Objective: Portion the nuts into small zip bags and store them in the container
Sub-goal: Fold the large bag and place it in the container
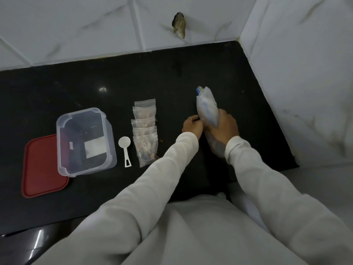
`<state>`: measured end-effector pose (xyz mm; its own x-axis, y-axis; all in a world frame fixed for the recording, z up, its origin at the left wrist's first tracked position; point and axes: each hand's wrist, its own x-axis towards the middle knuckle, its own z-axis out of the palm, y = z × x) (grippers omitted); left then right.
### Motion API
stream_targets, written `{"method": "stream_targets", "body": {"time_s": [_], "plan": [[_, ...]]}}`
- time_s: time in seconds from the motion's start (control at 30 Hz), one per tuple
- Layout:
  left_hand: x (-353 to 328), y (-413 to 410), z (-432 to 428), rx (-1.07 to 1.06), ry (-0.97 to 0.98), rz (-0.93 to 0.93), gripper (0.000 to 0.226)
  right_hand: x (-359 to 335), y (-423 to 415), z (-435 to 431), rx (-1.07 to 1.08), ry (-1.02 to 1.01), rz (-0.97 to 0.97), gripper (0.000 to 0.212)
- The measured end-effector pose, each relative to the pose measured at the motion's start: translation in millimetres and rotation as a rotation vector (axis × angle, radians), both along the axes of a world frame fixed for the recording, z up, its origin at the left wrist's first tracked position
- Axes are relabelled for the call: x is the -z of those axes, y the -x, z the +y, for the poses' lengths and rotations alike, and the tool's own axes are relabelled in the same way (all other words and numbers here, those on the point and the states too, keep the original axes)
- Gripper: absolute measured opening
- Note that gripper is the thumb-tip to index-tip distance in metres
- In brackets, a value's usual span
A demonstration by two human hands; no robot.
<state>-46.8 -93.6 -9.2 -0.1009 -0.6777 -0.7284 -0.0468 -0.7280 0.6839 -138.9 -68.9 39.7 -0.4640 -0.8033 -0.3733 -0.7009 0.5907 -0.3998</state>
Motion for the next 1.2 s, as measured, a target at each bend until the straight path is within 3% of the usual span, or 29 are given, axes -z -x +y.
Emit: {"method": "stream_targets", "body": {"time_s": [0.3, 0.47, 0.57, 0.63, 0.7, 0.83, 0.97, 1.03, 1.2], "plan": [[-13, 2, 8, -0.033, 0.067, 0.048, 0.042, -14, 10, -4, -0.031, -0.105, -0.112, 0.034], [-14, 2, 13, -0.082, 0.075, 0.146, 0.042, -16, 20, 13, 0.15, 0.073, -0.518, 0.028], [-16, 1, 18, -0.063, 0.053, 0.23, 0.03, -23, 23, 19, 0.145, 0.13, -0.639, 0.03], [-16, 0, 21, -0.057, 0.044, 0.272, 0.038, -28, 22, 22, 0.13, 0.155, -0.706, 0.027], [-17, 0, 22, -0.064, 0.033, 0.322, 0.049, -31, 19, 24, 0.138, 0.175, -0.733, 0.022], [-24, -2, 20, -0.09, -0.002, 0.404, 0.047, -34, 12, 29, 0.295, 0.208, -0.757, 0.026], [-32, -3, 23, -0.115, 0.004, 0.426, 0.07, -32, 3, 36, 0.312, 0.241, -0.701, 0.007], [-32, -5, 25, -0.158, 0.053, 0.432, 0.068, -33, -1, 39, 0.292, 0.253, -0.682, 0.003], [-49, -24, 26, -0.221, 0.132, 0.441, 0.05, -39, -15, 46, 0.284, 0.256, -0.779, 0.037]]}}
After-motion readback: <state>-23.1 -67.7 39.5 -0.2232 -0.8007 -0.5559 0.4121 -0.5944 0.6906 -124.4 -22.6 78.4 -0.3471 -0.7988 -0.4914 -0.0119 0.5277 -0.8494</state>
